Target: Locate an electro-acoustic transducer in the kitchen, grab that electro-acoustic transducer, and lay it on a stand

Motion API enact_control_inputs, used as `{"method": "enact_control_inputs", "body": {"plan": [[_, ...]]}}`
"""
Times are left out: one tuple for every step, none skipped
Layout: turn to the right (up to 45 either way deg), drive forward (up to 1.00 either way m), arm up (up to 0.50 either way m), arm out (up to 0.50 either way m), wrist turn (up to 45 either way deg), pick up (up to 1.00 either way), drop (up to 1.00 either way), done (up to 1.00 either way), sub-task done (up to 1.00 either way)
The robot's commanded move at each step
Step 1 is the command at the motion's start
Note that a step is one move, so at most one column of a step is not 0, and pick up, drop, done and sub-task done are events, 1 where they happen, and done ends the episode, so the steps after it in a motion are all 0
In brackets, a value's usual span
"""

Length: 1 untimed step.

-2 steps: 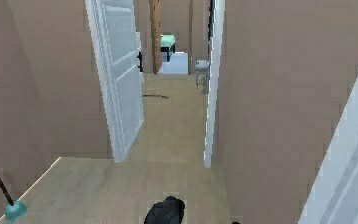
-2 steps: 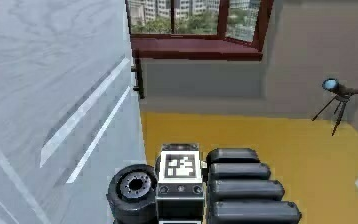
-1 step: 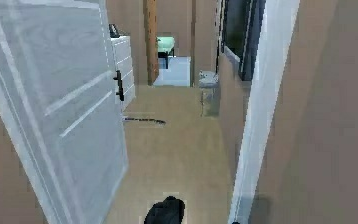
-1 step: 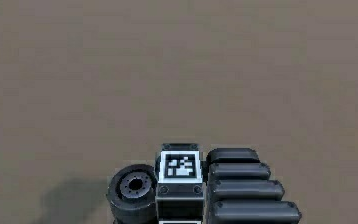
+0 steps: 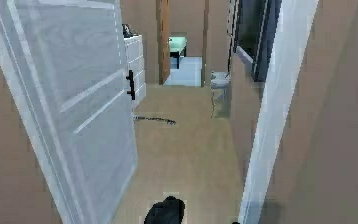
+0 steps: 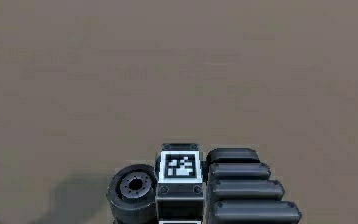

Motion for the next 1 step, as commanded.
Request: {"method": "enact_control_inputs", "body": {"plan": [[0.0,0.50,0.00,0.00,0.0,0.00,0.00,0.00,0.00]]}}
